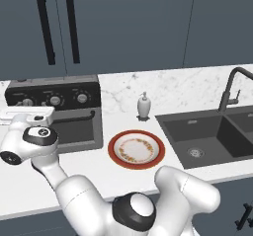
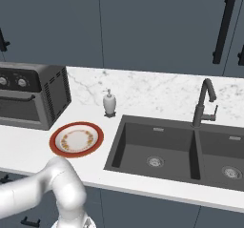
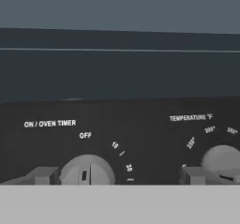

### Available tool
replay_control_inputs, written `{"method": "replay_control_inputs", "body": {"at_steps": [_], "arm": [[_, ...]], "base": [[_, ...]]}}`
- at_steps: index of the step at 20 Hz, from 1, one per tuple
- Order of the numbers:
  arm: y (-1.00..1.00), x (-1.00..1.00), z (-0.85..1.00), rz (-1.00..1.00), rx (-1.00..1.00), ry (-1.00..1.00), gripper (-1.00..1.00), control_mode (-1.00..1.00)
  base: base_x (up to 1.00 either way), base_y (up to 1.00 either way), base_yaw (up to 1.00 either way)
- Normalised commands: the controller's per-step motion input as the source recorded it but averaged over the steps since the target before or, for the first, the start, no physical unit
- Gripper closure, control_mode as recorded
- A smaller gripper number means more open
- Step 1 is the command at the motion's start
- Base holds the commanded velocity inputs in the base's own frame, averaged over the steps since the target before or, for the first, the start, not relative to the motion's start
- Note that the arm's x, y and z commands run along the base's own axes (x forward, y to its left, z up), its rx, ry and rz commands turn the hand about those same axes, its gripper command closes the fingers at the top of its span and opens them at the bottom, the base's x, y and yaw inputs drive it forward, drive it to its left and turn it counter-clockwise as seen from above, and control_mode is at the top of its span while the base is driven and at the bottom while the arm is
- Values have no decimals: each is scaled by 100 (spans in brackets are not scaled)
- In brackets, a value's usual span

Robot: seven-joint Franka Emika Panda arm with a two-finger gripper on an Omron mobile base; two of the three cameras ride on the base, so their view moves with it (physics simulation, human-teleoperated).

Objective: Pick up the kebab skewer and baguette bread, and place them inside the toaster oven. Close the toaster oven door and start by setting the timer.

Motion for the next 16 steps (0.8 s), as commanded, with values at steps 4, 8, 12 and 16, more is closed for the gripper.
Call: {"method": "replay_control_inputs", "body": {"at_steps": [4, 8, 12, 16], "arm": [[35, 6, 0, 0, 1, -3, -100, -100], [33, 2, 0, 0, 0, -3, -100, -100], [11, 5, 0, 0, 0, -3, -100, -100], [0, 0, -4, 0, 0, -3, -100, -100]], "base": [[0, 0, 0], [0, 0, 0], [0, 0, 0], [0, 0, 0]]}}
